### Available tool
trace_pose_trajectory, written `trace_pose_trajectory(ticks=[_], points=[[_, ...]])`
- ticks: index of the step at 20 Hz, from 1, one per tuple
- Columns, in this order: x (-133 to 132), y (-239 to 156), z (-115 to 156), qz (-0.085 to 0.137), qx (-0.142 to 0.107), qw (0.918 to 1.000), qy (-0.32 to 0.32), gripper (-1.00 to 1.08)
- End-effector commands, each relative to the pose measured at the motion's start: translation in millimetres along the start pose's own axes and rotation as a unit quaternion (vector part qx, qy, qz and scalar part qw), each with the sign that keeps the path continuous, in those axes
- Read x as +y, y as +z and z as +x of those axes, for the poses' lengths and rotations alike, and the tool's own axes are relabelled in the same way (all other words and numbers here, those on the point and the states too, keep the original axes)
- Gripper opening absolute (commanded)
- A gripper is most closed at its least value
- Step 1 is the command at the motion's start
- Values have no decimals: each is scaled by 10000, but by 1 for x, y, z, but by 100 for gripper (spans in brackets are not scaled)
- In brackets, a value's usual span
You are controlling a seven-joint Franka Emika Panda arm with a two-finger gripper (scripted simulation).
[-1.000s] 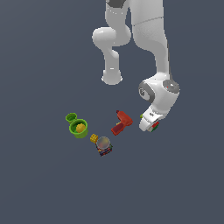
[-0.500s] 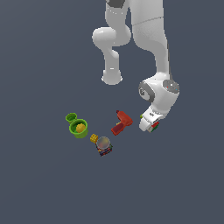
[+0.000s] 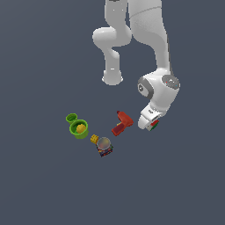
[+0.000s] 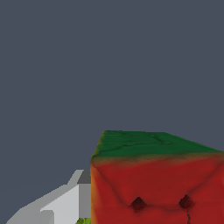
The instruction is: Pick up a designated object from a clutter of objects.
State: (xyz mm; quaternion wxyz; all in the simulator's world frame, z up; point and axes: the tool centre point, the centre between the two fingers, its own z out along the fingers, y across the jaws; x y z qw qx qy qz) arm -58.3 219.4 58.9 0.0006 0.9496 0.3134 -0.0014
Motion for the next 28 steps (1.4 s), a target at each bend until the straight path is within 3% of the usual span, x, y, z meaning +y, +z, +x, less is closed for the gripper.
trace_pose_trajectory(ticks=[1,28], points=[[7,-14,-3,-5,12,10000,2,-100],[131,-261,-71,15,23,10000,-3,-100]])
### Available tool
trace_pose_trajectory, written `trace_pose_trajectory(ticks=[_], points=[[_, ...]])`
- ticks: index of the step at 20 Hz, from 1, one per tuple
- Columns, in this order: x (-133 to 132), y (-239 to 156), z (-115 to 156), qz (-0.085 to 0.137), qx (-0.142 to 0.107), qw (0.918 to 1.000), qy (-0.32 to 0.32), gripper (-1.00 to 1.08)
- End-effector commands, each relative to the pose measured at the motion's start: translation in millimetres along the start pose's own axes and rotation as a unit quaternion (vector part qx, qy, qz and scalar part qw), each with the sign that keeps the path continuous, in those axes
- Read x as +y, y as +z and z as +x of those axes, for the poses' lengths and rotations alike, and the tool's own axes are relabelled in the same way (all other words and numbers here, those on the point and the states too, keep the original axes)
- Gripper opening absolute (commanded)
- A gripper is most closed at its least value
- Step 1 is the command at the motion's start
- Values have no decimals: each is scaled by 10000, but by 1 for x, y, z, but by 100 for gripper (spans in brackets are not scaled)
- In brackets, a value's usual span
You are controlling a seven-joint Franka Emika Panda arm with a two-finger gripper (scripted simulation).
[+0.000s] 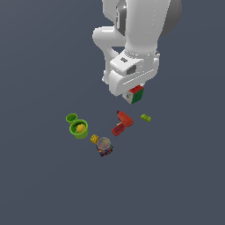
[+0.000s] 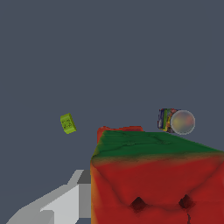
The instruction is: Pick up a designated object from a clutter of objects.
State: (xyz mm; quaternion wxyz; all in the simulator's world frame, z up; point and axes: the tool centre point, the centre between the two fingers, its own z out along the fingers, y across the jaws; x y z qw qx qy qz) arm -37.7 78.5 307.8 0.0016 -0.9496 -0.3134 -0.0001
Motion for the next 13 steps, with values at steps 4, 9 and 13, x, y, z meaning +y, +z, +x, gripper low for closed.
trace_pose_trajectory(ticks=[4,9,13], points=[[18,-34,-8,-7,-1,10000,0,-100],[27,-51,-11,-12,-4,10000,3,-100],[30,-54,-12,-15,-6,10000,4,-100]])
